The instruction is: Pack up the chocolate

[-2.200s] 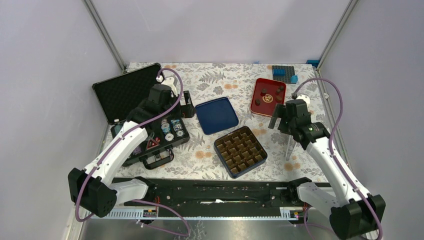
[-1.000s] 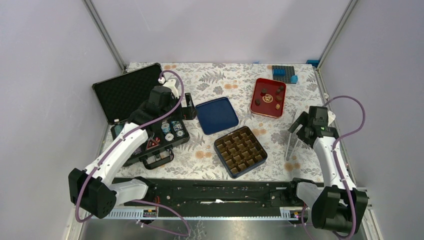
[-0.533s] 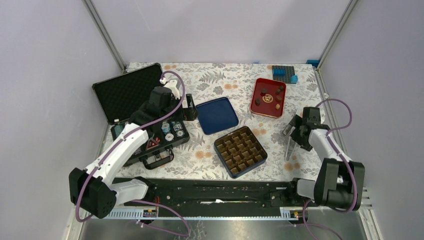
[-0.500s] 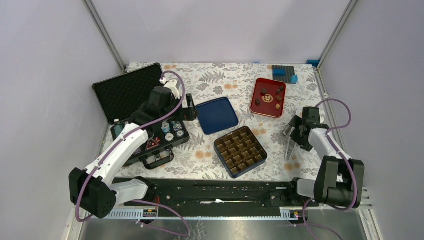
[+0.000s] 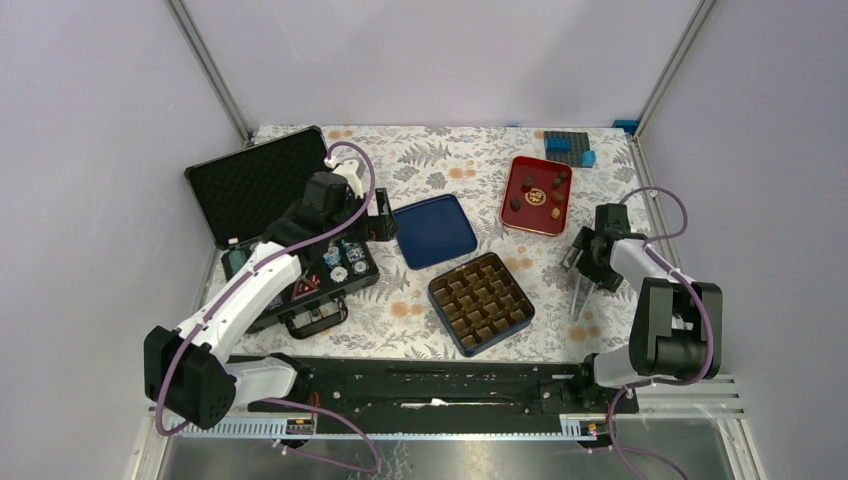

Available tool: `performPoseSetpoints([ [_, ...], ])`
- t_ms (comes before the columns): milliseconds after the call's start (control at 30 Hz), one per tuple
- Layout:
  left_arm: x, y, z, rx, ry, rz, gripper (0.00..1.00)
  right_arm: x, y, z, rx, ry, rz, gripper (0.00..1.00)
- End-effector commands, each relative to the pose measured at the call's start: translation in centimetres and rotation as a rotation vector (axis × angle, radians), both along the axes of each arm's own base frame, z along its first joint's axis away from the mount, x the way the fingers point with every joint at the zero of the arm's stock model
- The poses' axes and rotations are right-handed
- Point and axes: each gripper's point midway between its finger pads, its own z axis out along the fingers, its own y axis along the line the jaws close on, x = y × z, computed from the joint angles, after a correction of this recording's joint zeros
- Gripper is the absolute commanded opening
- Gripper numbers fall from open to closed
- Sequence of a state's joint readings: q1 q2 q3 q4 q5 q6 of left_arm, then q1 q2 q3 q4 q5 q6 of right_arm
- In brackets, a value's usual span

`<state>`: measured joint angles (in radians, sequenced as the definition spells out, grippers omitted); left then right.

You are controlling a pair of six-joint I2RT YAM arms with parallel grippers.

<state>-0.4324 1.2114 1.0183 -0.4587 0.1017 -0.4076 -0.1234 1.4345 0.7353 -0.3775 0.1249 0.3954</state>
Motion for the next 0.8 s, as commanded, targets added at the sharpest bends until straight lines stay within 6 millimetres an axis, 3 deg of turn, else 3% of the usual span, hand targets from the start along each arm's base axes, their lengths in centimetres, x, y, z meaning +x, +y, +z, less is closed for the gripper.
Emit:
performPoseSetpoints([
  [0, 0.9, -0.2, 0.9, -0.003, -0.060, -0.018, 0.99, 1.8, 0.1, 0.8, -0.069, -0.014, 0.042, 0.83],
  [200, 0.8, 0.1, 1.2, 0.014, -0.063, -0.016, 0.99, 1.4, 0.4, -0.4, -0.067, 0.039, 0.062, 0.70],
  [600, 0.6, -0.1, 0.1, 0.016, -0.036, -0.023, 0.99, 1.2, 0.9, -1.0, -0.043, 0.034, 0.054, 0.69],
  [767, 0.6, 0.0, 0.6, 0.012, -0.049, -0.021, 0.99, 1.1, 1.6, -1.4, 0.001, 0.036, 0.045, 0.63],
])
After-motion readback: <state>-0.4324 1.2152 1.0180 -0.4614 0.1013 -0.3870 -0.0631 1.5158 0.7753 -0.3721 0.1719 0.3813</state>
